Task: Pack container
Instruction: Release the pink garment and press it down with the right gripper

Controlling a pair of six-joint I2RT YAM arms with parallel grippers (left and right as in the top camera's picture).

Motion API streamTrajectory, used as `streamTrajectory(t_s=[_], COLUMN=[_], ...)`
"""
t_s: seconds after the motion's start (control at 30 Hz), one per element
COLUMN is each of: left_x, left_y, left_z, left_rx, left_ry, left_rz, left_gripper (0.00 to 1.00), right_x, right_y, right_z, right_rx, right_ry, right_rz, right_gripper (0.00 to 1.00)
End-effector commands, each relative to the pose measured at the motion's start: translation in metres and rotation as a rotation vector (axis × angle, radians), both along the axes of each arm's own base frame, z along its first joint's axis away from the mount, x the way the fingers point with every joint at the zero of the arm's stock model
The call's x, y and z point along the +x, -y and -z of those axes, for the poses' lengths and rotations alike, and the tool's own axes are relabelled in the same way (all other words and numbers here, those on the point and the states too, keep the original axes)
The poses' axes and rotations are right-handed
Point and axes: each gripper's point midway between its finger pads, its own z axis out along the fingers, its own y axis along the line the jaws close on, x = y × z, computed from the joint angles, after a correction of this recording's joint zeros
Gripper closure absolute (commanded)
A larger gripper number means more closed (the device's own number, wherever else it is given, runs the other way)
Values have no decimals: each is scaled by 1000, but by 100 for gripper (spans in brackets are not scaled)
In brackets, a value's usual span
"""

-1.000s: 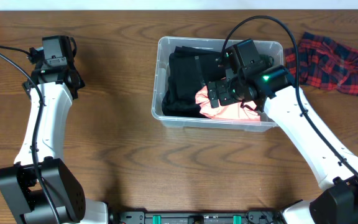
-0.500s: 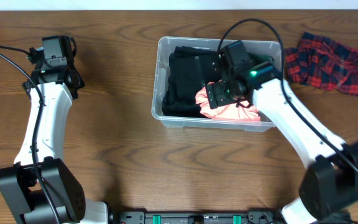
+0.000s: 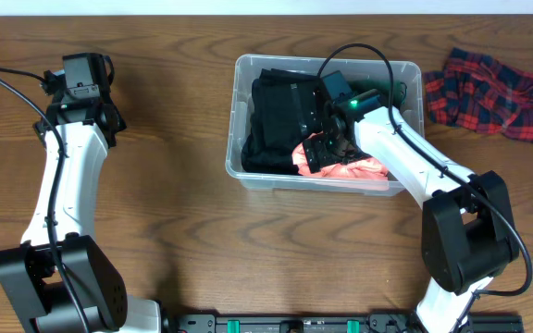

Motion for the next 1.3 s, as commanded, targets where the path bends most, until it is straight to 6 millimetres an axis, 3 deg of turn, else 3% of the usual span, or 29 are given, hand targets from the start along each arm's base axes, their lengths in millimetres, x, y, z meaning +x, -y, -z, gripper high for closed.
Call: streamTrajectory(t_s=[0.0,0.37,0.5,0.6,0.83,1.27], left_x=[0,0,0,0,0,0], left_y=[-4,-4,-4,-4,-4,-4], left_z=[-11,-11,-11,-11,-11,-11], left_rx=[21,21,21,21,21,21], left_ry=[14,14,14,14,15,14], left_rz=[-4,-4,-4,-4,-4,-4], left_gripper=[2,2,2,2,2,2], right_x=[-8,7,3,0,-13,-39], right_y=[9,3,4,3,-2,0], right_z=[17,-95,-113,-111,-86,-7], right_rx=[-24,98,116,124,132,83], right_ry=[-63,223,261,247,169,6], right_rz=[-12,-27,-26,-25,-35,-22], right_gripper=[11,7,6,5,5,1])
